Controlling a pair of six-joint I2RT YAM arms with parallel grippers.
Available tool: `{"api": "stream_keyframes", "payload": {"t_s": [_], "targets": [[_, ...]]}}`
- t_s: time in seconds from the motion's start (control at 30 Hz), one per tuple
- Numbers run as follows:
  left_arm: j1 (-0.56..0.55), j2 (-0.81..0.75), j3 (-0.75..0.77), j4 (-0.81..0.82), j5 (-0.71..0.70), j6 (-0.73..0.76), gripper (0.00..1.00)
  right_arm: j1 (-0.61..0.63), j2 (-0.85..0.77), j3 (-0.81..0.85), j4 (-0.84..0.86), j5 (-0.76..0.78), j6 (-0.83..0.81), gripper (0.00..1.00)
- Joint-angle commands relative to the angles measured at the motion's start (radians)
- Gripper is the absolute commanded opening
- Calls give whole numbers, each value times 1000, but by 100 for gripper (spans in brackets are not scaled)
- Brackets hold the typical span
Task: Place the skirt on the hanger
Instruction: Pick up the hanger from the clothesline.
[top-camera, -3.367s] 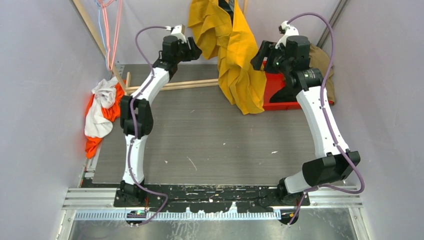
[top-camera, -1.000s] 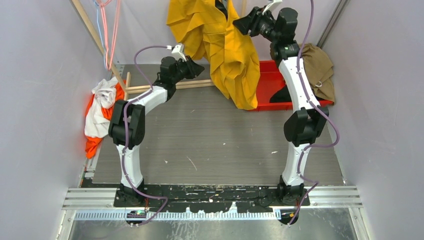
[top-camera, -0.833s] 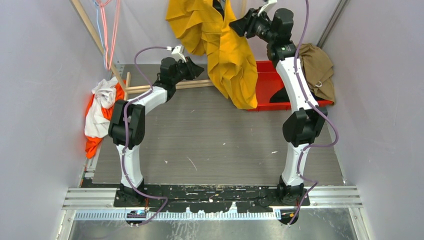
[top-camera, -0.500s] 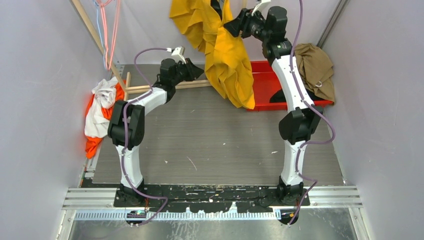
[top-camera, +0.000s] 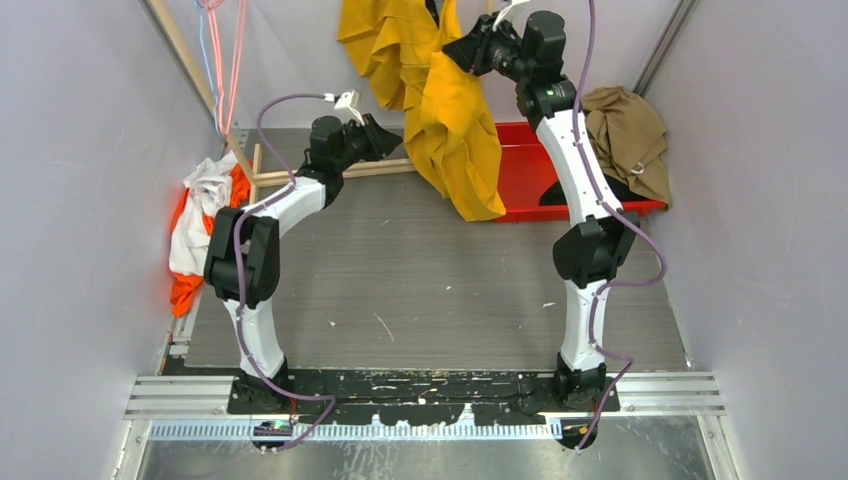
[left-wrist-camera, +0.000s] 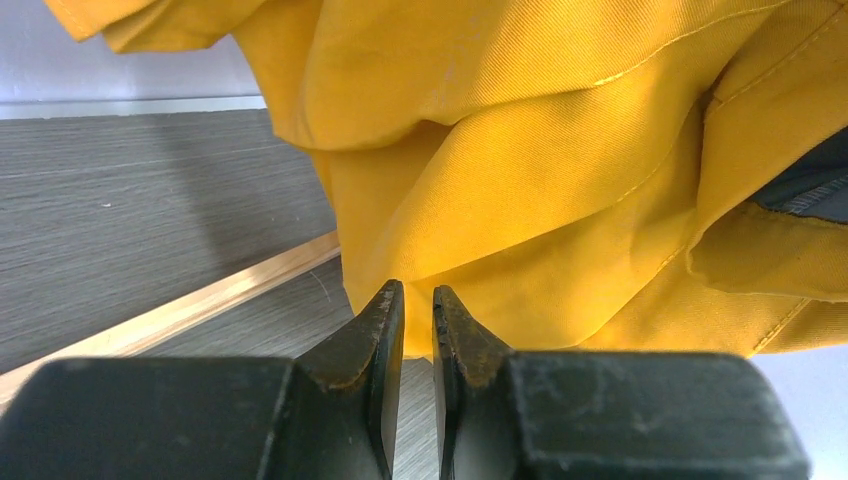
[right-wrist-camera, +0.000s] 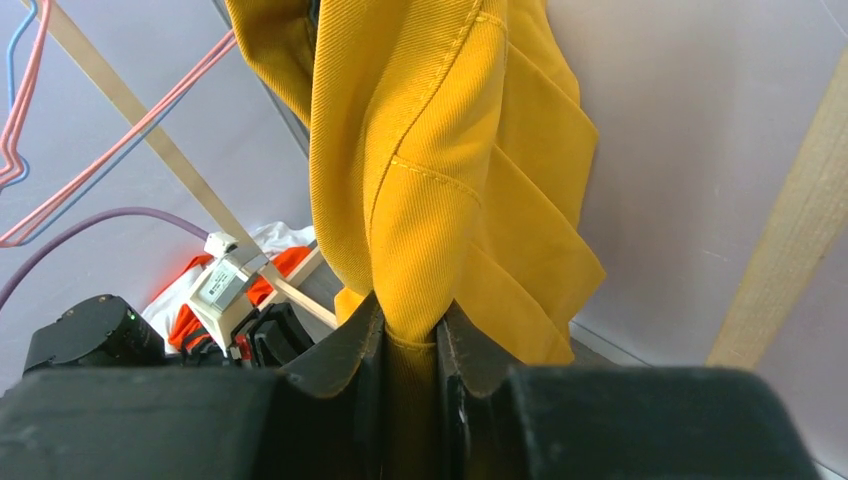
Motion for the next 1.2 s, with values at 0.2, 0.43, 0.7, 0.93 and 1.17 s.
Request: {"api": "stream_keyframes", "payload": {"t_s": [0.2,0.43,0.7,0.93,1.17], "targets": [[9,-93,-34,68,12,15,17,30,-232,-274,334,70,20,1],[14,-112,-51,67,12,17,17,34,-301,-408,532,99,67,1],[18,-121,-49,51,13,28,17,40,-262,-440,722,180,149,1],[25,-124,-50,42,15,35,17,48,-229,-481,947,224,253,1],[32,-130,-49,33,19,43,17,64,-214,-504,1078,263,298,1]]}}
